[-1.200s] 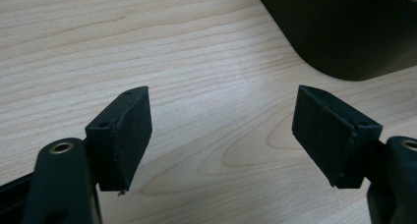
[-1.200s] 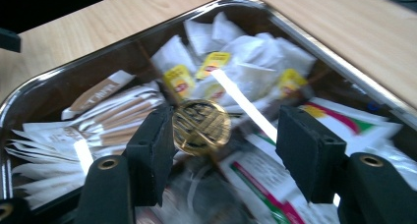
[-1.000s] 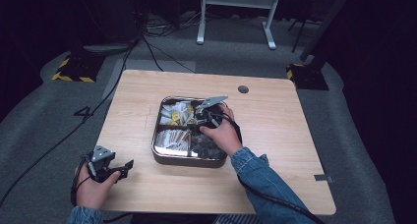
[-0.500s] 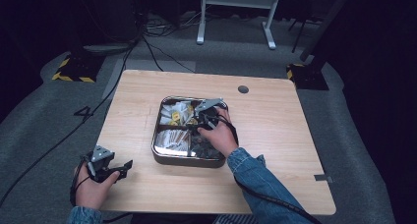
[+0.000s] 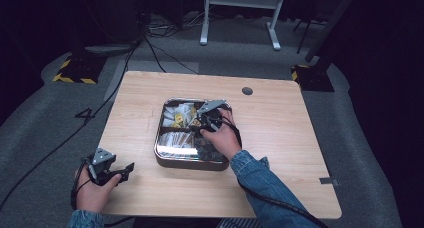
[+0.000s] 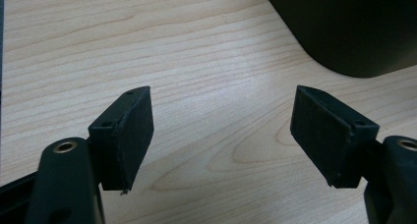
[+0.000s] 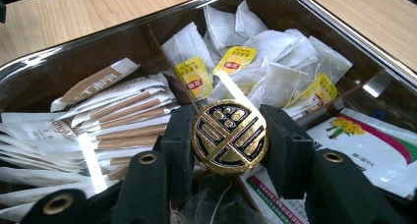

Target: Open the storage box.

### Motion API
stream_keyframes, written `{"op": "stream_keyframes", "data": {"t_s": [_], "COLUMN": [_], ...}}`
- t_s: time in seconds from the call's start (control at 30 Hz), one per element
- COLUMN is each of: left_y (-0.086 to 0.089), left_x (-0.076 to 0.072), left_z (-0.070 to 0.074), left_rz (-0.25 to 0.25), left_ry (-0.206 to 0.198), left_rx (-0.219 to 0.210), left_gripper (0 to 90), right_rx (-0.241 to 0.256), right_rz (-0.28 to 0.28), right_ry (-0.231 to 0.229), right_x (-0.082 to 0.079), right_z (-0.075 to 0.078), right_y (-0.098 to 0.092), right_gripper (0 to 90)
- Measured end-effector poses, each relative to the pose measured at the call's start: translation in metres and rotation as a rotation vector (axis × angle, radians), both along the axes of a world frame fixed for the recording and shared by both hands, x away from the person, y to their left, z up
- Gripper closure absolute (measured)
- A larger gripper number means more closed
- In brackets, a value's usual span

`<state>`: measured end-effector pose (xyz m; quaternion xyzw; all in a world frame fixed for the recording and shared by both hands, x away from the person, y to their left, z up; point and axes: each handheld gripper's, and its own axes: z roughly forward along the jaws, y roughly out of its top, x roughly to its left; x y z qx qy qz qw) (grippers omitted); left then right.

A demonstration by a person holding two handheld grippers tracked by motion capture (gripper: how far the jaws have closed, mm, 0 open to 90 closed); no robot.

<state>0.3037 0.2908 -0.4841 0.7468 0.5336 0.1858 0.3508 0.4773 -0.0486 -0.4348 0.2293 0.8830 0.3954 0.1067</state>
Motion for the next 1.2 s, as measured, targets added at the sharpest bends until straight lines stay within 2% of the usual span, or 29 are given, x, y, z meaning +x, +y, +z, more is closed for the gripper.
{"op": "stream_keyframes", "data": {"t_s": [0.2, 0.4, 0.63, 0.97, 1.1, 1.17, 1.2], "left_y": [0.0, 0.001, 0.0, -0.005, -0.005, -0.005, -0.004], "left_x": [0.0, 0.0, 0.003, 0.009, 0.015, 0.016, 0.019], "left_z": [0.001, 0.002, 0.003, 0.004, 0.001, 0.0, -0.001], "left_rz": [0.001, 0.0, -0.003, -0.01, 0.006, 0.009, 0.009], "left_ry": [-0.006, -0.006, -0.007, -0.011, 0.007, 0.011, 0.027], "left_rx": [0.003, 0.0, -0.003, -0.027, 0.017, 0.023, 0.031], "left_gripper": [24.9, 25.0, 25.1, 25.1, 25.1, 25.1, 25.1], "right_rx": [0.012, 0.034, 0.05, 0.078, 0.083, 0.081, 0.078], "right_rz": [0.0, 0.007, 0.005, -0.002, -0.015, -0.02, -0.027], "right_ry": [0.0, -0.015, -0.024, -0.036, -0.044, -0.047, -0.051], "right_x": [-0.001, -0.002, -0.003, -0.008, -0.01, -0.01, -0.011], "right_z": [0.007, 0.023, 0.034, 0.051, 0.057, 0.058, 0.061], "right_y": [-0.001, -0.006, -0.012, -0.033, -0.045, -0.049, -0.058], "right_gripper": [58.9, 58.9, 58.8, 58.8, 58.8, 58.8, 58.8]}}
